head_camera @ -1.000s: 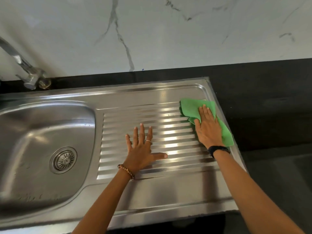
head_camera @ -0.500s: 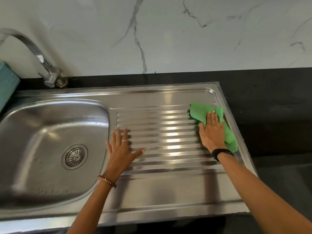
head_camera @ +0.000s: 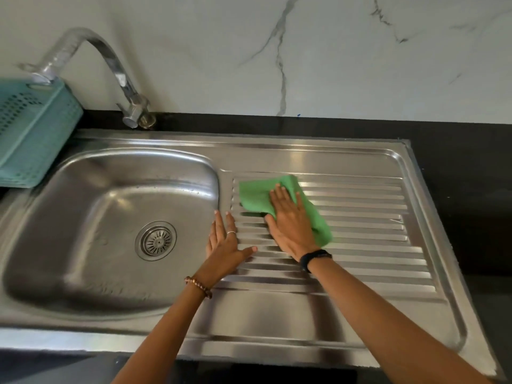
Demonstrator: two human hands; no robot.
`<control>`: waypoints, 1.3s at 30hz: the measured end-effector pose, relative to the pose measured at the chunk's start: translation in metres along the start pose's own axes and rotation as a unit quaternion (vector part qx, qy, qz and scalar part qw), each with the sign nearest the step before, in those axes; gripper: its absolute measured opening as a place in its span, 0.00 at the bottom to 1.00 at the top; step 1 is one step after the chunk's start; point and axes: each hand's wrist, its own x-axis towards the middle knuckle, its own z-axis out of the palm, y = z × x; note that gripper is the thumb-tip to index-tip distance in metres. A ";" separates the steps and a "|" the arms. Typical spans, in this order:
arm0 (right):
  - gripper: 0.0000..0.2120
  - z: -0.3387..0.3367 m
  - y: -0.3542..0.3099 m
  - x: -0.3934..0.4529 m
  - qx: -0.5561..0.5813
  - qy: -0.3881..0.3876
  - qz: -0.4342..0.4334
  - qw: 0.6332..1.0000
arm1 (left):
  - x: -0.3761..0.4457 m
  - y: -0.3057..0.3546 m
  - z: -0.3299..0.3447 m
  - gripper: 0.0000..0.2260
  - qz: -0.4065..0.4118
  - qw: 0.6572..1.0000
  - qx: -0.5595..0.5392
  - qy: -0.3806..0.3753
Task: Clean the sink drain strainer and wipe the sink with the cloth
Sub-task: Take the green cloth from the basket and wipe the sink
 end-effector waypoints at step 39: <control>0.23 -0.043 0.167 -0.097 0.081 0.074 0.236 0.965 | -0.016 0.103 0.083 0.36 0.177 0.961 0.208 -0.039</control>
